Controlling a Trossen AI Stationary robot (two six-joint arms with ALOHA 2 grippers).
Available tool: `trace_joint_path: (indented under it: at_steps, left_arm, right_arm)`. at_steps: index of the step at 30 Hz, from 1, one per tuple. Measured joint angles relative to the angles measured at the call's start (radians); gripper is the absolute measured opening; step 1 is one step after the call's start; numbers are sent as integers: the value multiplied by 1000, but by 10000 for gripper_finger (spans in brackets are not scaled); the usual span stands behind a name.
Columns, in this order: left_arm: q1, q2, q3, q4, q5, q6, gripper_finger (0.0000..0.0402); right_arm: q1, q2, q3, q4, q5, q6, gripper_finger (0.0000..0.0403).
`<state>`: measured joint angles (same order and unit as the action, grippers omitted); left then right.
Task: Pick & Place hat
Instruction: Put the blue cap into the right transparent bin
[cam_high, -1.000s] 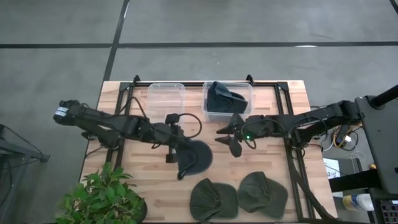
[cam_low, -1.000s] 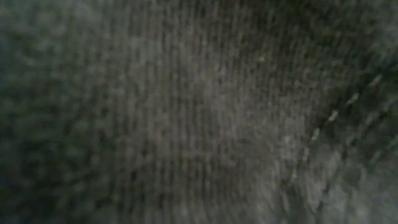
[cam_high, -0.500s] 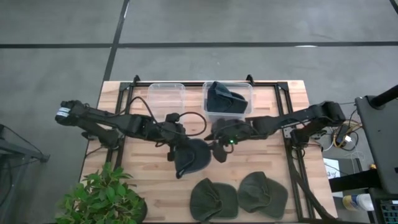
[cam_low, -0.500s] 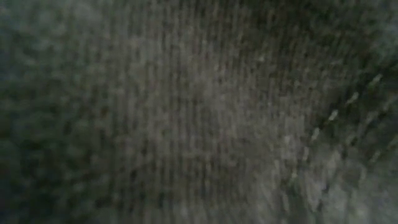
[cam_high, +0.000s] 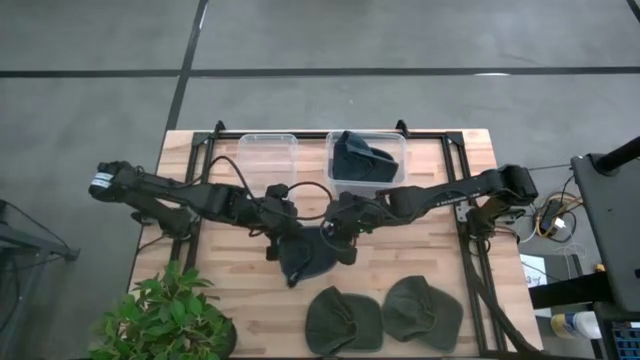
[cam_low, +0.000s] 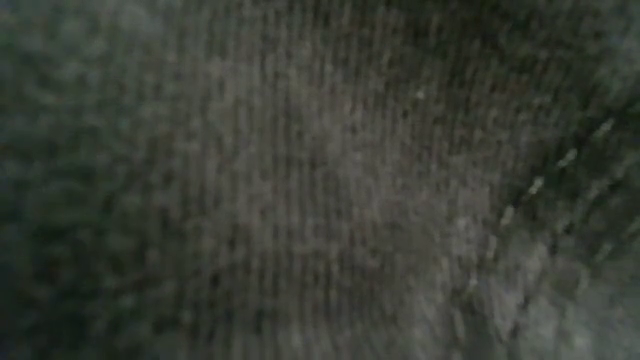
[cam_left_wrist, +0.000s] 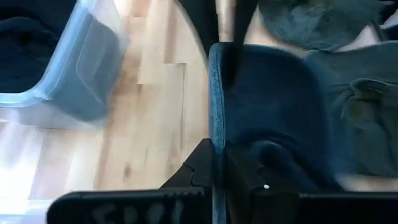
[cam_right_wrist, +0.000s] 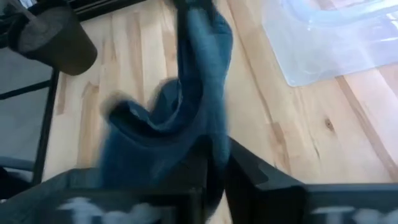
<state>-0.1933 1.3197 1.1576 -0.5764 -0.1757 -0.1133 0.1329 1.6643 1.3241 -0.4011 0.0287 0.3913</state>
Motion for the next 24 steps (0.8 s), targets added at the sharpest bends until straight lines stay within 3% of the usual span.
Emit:
trace_joint_path:
  at_steps: [9, 13, 24]
  left_arm:
    - [0, -2, 0, 20, 1, 1, 21]
    - [-1, -3, 0, 49, -43, -28, 32]
    - [-9, -17, 2, 25, -50, -27, 150]
  right_arm:
    - [0, -27, -8, -35, 24, -5, 12]
    - [-1, -41, -9, -50, 29, -7, 11]
    - [0, -78, -13, -142, 25, 5, 10]
